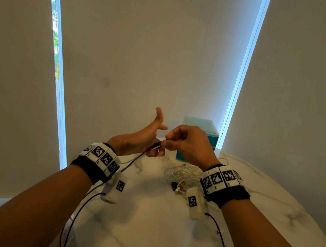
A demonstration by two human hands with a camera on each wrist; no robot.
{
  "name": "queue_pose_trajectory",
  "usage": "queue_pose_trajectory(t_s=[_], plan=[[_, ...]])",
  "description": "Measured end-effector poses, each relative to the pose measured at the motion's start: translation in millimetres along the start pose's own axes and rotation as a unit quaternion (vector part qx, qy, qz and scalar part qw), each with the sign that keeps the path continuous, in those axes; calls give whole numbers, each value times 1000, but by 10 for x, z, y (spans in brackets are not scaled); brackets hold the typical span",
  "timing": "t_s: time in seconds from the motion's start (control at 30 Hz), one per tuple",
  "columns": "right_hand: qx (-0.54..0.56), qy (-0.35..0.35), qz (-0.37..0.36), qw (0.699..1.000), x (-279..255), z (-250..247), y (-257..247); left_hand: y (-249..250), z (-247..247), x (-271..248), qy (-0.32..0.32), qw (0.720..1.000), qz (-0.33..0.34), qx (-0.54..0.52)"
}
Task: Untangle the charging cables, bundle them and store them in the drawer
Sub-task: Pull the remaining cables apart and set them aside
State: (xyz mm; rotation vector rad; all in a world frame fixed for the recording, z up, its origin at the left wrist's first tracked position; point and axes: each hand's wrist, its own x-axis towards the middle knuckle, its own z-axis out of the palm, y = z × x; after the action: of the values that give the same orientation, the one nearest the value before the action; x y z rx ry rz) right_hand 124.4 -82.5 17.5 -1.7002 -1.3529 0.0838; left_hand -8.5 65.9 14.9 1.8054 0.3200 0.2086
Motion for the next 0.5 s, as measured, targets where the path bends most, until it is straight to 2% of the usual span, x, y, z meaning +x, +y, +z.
queue_pose_trajectory(t_s=[0.13,0.3,0.4,0.5], plan=[[-25,75,-3,997,30,-82,-60,-220,-271,-128,-27,991,-26,131],[-28,126,2,992,16,-293,-78,-962,-889,-438,-76,965,-17,251],[-54,127,2,990,-20,-362,-54,-1293,-1336,-761,-57,946,-70,311],[-56,122,-7,991,-36,-325,-35,-1359,-1760,-1098,-22,909,-114,401]])
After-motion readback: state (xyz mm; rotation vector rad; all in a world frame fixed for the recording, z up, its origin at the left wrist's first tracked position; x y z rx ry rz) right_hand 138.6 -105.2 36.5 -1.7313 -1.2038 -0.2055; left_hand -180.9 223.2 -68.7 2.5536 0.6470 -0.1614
